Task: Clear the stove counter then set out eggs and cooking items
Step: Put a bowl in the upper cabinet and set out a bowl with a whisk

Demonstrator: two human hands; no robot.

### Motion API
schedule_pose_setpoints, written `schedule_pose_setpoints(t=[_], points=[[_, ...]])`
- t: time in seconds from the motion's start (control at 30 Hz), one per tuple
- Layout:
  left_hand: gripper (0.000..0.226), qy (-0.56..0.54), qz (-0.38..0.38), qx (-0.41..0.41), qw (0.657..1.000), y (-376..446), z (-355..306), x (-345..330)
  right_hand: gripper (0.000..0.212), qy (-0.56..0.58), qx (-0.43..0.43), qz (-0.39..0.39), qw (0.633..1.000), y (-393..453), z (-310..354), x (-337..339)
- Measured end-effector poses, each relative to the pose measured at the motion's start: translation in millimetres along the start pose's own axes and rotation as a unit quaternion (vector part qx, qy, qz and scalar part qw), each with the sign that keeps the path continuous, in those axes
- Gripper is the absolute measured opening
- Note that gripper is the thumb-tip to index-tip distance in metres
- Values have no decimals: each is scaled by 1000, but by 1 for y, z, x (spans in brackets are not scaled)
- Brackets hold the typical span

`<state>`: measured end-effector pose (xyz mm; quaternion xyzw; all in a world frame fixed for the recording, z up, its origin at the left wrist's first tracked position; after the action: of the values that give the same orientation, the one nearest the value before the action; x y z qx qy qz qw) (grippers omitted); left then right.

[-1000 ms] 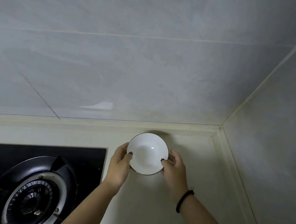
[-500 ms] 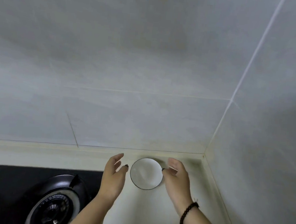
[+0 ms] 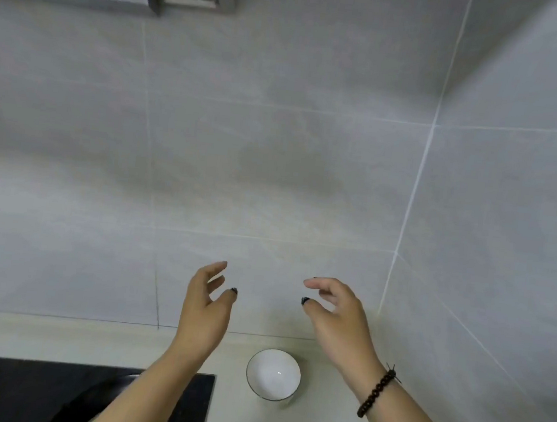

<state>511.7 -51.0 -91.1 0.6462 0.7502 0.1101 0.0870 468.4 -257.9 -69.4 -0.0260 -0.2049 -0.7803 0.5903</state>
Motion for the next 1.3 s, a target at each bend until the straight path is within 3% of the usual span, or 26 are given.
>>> schedule_pose_setpoints(t=[0.23,0.5,0.83,1.0,1.17,1.3], points=[[42,5,15,-125,992,1,-112,15,24,-19,133,-20,991,-7,99,35],[42,37,29,-290,956,4,-248,26,22,-68,279,-62,956,-10,221,69],[47,142,10,-441,886,-12,-389,13,16,-211,415,-138,874,-21,343,102],[47,164,3,-469,868,-8,-441,2,17,-225,463,-204,832,-18,398,130],[47,160,-6,-484,861,0,-481,-14,13,-219,452,-251,827,7,445,163],[46,201,-29,-525,827,3,-508,-28,13,-212,459,-297,810,26,478,186]])
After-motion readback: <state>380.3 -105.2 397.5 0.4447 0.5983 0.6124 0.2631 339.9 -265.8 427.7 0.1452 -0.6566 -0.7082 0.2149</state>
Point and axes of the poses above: each hand's wrist, its own y-axis towards the middle knuckle, its own x-axis out of the back of the hand, z = x × y, the point moved 7 cm from there along y, towards the middle knuckle, and after that the axes turned 1 degree about z, right-handed, at the moved point
